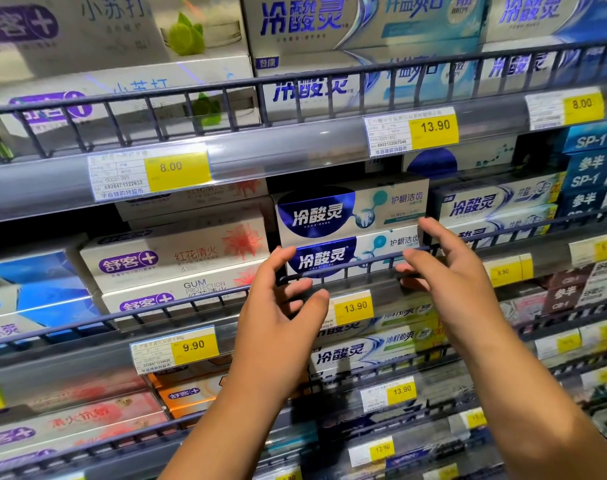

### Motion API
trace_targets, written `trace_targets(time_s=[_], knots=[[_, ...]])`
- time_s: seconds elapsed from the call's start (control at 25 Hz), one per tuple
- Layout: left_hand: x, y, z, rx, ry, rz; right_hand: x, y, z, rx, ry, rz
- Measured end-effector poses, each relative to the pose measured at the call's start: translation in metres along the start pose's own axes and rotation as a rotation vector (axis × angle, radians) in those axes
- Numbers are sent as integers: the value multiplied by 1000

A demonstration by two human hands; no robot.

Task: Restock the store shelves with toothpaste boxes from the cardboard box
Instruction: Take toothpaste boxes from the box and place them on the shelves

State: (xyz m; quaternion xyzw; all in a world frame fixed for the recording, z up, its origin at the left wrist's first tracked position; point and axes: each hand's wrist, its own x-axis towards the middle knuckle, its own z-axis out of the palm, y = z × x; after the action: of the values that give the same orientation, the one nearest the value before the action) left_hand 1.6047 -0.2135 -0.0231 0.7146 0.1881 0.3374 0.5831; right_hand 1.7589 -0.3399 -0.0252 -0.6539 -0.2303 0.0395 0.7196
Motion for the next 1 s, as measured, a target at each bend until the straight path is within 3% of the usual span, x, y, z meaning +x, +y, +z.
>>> trace_targets(time_s=[0.24, 1.0], knots=[[0, 3, -1, -39, 29, 18, -2, 0, -2, 74, 20, 29], [-3, 9, 0, 46, 9, 31, -11, -3, 0, 0, 11, 20]])
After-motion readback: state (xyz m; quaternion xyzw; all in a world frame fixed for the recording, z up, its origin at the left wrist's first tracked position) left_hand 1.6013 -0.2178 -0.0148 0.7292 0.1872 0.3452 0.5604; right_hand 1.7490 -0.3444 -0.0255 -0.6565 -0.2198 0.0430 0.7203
